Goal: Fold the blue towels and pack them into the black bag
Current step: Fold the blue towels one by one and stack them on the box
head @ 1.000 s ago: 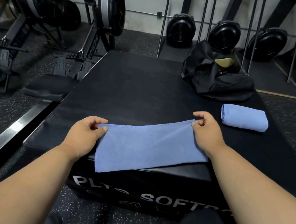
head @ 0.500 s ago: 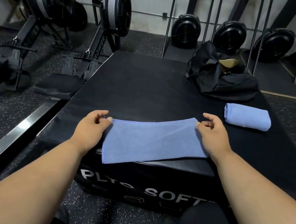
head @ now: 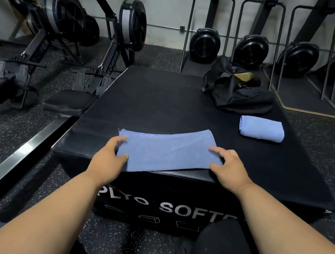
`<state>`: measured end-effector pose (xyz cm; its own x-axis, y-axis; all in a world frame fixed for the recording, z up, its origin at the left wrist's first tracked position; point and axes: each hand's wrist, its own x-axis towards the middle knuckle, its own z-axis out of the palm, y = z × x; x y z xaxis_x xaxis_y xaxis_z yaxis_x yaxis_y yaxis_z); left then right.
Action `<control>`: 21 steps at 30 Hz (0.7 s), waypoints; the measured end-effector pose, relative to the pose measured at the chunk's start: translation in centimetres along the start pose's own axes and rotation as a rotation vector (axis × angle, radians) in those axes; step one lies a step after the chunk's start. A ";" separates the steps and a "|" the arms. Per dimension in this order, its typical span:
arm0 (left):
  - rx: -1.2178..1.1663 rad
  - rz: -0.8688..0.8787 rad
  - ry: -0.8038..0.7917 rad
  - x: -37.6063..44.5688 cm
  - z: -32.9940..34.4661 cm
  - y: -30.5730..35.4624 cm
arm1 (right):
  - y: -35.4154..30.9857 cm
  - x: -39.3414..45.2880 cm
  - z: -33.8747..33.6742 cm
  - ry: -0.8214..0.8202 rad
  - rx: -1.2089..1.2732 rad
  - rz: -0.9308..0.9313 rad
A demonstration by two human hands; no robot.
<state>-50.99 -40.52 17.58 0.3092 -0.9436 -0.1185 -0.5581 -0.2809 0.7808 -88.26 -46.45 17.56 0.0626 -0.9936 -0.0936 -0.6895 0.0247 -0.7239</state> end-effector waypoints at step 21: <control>-0.159 0.134 0.041 2.3 0.1 1.6 | -5.6 8.3 -0.4 0.021 -0.126 -0.068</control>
<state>-51.23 -43.18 18.48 0.2732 -0.9618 0.0156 -0.4688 -0.1190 0.8753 -84.18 -54.83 21.06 0.0985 -0.9946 -0.0318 -0.7694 -0.0559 -0.6364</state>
